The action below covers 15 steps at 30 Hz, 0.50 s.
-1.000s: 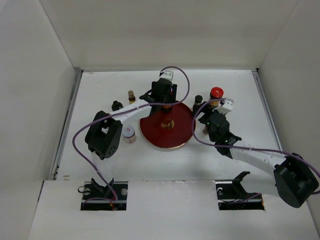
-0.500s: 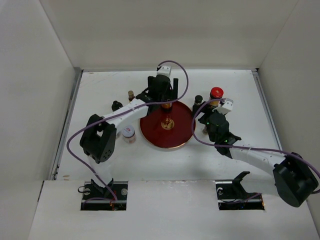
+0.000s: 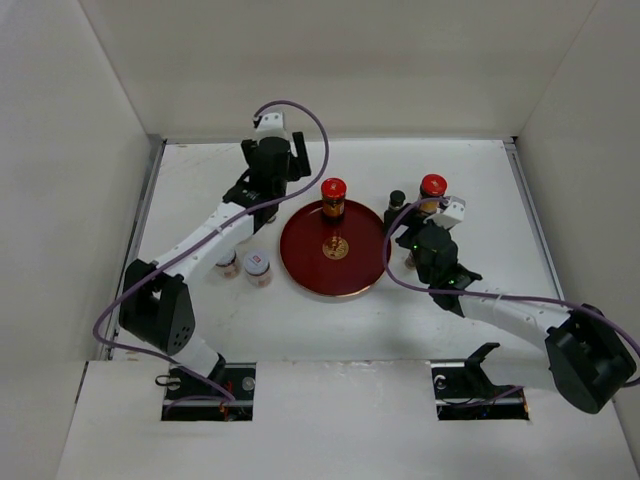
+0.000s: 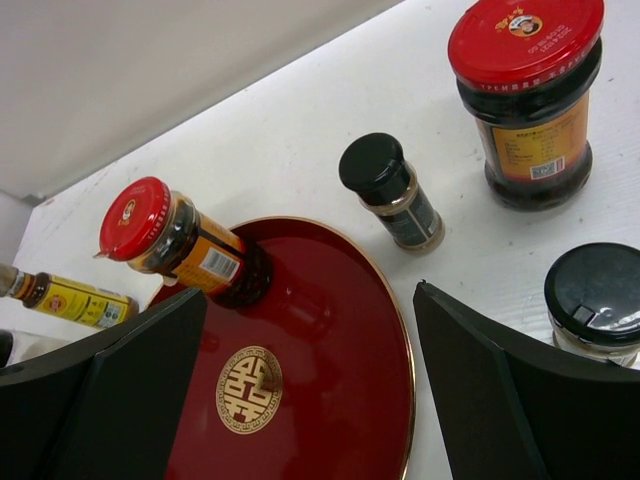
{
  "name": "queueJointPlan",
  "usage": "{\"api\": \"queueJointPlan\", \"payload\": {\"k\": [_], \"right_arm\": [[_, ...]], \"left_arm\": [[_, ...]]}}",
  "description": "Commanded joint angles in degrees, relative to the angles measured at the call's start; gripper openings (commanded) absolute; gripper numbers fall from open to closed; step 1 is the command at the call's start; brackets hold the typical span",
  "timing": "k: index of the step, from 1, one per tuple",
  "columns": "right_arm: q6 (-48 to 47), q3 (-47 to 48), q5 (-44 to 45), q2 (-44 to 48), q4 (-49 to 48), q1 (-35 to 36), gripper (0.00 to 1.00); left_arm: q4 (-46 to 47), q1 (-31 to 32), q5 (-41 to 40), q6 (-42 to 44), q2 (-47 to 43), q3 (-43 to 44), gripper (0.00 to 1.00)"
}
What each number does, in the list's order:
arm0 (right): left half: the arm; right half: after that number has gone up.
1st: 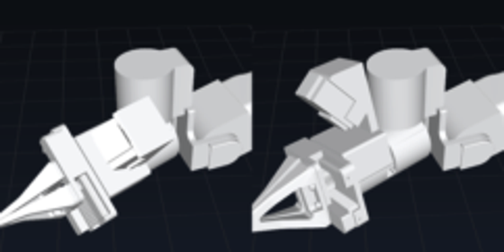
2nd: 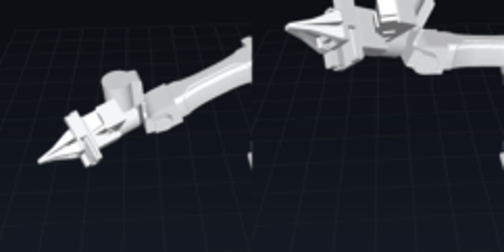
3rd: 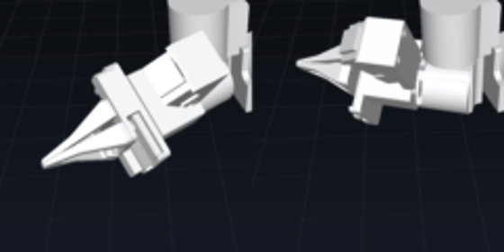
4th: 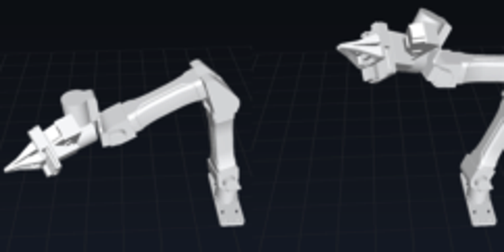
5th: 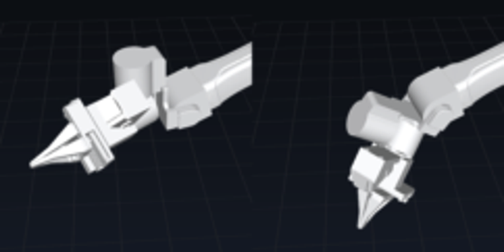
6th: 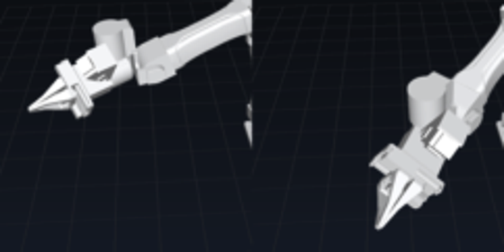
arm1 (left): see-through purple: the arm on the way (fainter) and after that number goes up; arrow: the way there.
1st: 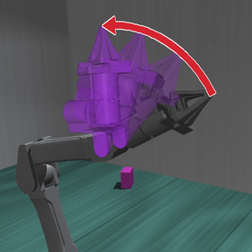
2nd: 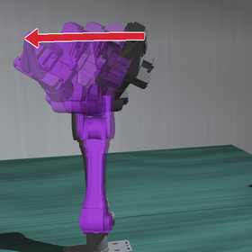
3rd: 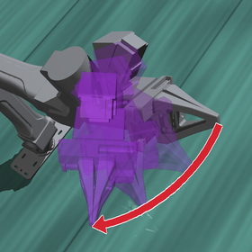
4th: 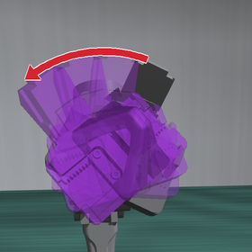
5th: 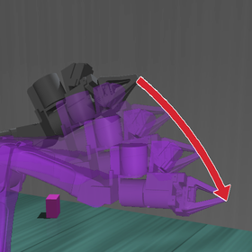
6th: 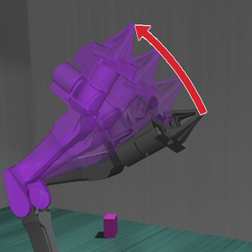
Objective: Organize the condiment bottles
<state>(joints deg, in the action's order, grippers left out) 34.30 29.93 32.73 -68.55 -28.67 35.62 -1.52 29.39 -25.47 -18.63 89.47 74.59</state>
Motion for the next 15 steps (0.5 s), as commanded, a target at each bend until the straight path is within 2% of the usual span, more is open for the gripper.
{"api": "queueJointPlan", "payload": {"k": [1,6,15], "right_arm": [[0.32,1.27,-1.26,-0.53,-1.48,-0.15,0.91],[0.06,1.79,-1.97,-1.14,-1.39,-0.15,0.91],[-0.2,2.06,-2.32,-2.11,-1.39,-0.15,0.91]], "left_arm": [[-1.73,-2.71,-6.78,-0.35,0.26,-1.72,0.77],[-1.38,-6.4,-6.78,-1.32,2.54,-4.01,0.67],[-1.55,-7.81,-4.32,-1.58,8.26,-2.52,0.51]]}}
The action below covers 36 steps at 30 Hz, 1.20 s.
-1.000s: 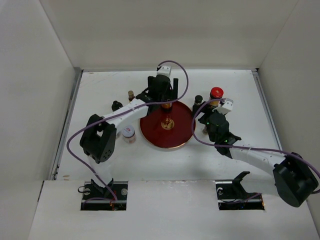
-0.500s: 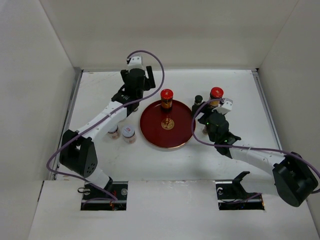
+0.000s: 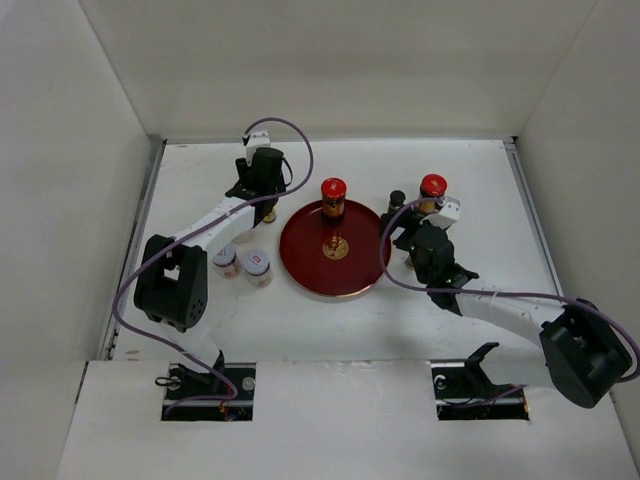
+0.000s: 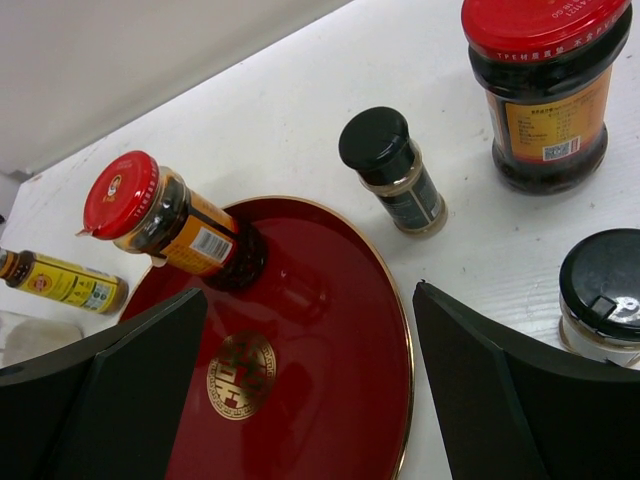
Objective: Organize the condiment bottles
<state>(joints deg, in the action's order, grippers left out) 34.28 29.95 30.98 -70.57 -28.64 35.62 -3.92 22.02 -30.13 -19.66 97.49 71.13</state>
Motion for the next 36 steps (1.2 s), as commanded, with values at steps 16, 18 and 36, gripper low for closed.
{"api": "queueJointPlan", "payload": {"k": [16,18,36], "right_arm": [[0.08,2.21,-0.75,-0.54,-1.42,-0.15,0.91],[-0.27,2.48,-0.75,-0.71,-1.24,-0.15,0.91],[-0.01,2.56,-1.27,-1.15,-1.24,-0.15,0.91]], "left_arm": [[-0.39,0.43,-0.98,-2.22,-2.04,-2.84,0.16],[0.14,0.87,-1.25,-2.57,-3.62,-3.28,0.15],[2.43,11.85,0.77,-1.61,-7.41,1.02,0.15]]}}
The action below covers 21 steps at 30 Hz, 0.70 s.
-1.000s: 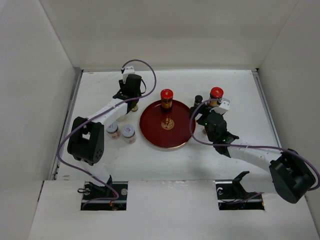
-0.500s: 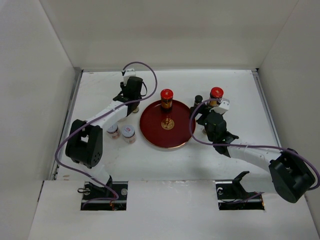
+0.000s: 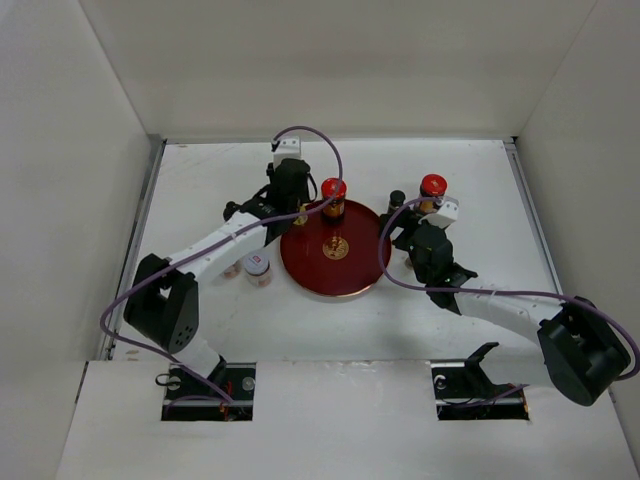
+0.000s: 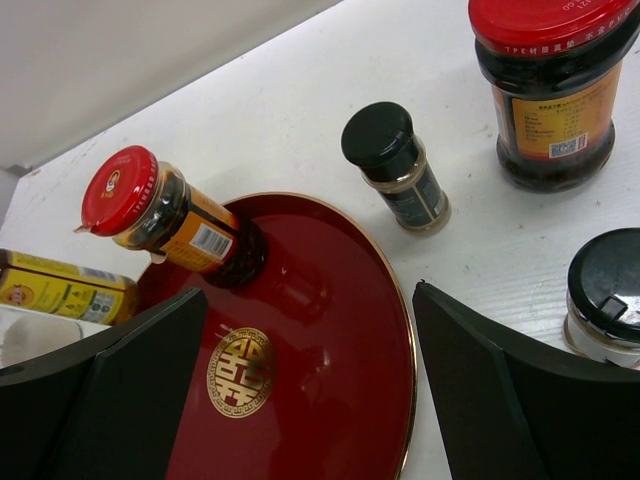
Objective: Organize the condiment bottles
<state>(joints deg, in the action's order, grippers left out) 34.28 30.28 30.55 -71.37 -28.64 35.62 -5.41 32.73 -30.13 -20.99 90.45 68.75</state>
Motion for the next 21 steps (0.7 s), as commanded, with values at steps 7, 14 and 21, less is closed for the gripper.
{"api": "queueJointPlan", "payload": {"k": [7,14,21], "right_arm": [[0.08,2.06,-1.19,0.09,-1.24,-0.15,0.91],[0.08,2.32,-1.45,-0.69,-1.42,-0.15,0.91],[-0.01,2.32,-1.54,-0.87,-1.42,-0.15,0.91]], "left_arm": [[6.46,2.55,2.53,-0.72,4.9,5.34,0.15],[7.96,3.26,4.03,-0.72,7.89,5.78,0.23],[8.48,3.61,3.41,-0.28,5.01,2.8,0.67]]}}
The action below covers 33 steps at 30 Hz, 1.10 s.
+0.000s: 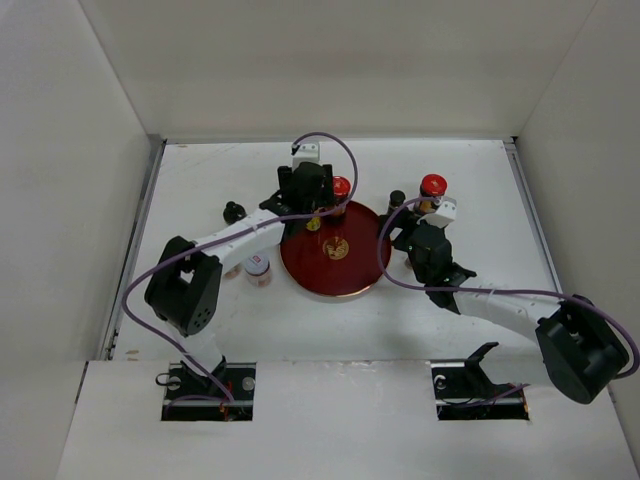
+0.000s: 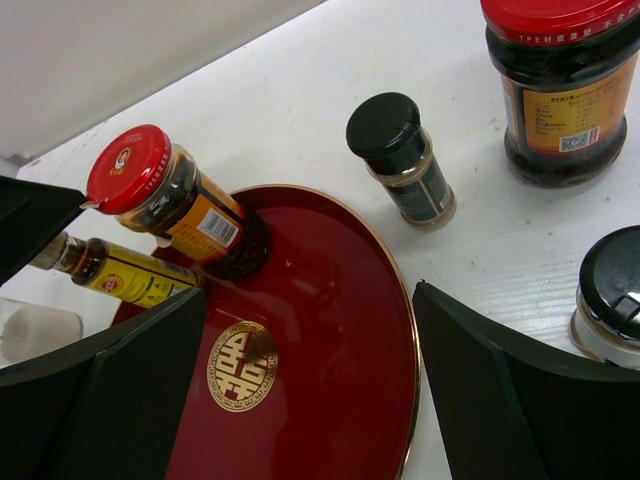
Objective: Organize the condiment bottles
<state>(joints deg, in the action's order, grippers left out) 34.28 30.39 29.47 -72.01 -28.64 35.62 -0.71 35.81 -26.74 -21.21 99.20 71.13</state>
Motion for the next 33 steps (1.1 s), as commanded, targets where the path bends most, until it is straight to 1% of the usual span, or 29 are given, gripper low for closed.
{"api": "queueJointPlan", "payload": {"k": [1,4,7,11,13,16,17,18,20,22,24,29,31,33], "right_arm": [[-0.18,2.39,-0.47,-0.41,-1.42,-0.15,0.91],[-0.27,2.57,-0.47,-0.5,-1.33,-0.15,0.91],[-0.09,2.39,-0.47,-0.59,-1.42,-0.15,0.91],[-0.27,2.65,-0.56,-0.59,-1.24,-0.15,0.92],[-0.18,2.65,-0.56,-0.59,-1.24,-0.15,0.92],[-0.18,2.65,-1.17,-0.59,-1.15,-0.15,0.92],[-0.18,2.65,-1.17,-0.5,-1.15,-0.15,0.92],[-0.09,2.65,-1.26,-0.5,-1.15,-0.15,0.92],[0.17,2.65,-1.61,-0.5,-1.15,-0.15,0.92],[0.08,2.74,-1.96,-0.5,-1.06,-0.15,0.92],[-0.09,2.74,-1.88,-0.41,-1.06,-0.15,0.92],[-0.09,2.92,-1.96,-0.94,-1.06,-0.15,0.92],[-0.27,3.18,-1.96,-1.2,-1.06,0.02,0.92],[-0.09,3.18,-2.05,-1.55,-1.06,0.11,0.92]], "left_arm": [[3.87,0.53,-0.24,-0.06,-4.88,-0.37,0.71],[3.26,0.09,-0.85,0.03,-8.22,-1.78,0.78],[1.95,-0.96,-1.9,-0.14,-12.79,-3.71,0.81],[0.8,-2.37,-4.45,-0.67,-19.2,-8.11,0.81],[-1.56,-3.51,-6.82,-1.28,-21.4,-9.69,0.8],[-5.43,-5.88,-10.43,-3.39,-24.22,-12.59,0.73],[-6.31,-7.02,-10.96,-3.92,-24.75,-13.56,0.67],[-6.93,-8.51,-11.4,-4.53,-25.02,-14.44,0.59],[-6.67,-11.67,-11.06,-6.55,-25.02,-16.37,0.49],[-6.58,-13.53,-10.27,-8.22,-23.88,-17.17,0.48],[-6.58,-14.06,-9.82,-8.76,-22.83,-17.61,0.51],[-6.24,-13.8,-12.1,-9.28,-23.43,-19.8,0.71],[-5.53,-14.23,-11.76,-9.11,-22.74,-20.33,0.74],[-5.35,-15.29,-11.14,-8.85,-20.64,-19.98,0.75]]}}
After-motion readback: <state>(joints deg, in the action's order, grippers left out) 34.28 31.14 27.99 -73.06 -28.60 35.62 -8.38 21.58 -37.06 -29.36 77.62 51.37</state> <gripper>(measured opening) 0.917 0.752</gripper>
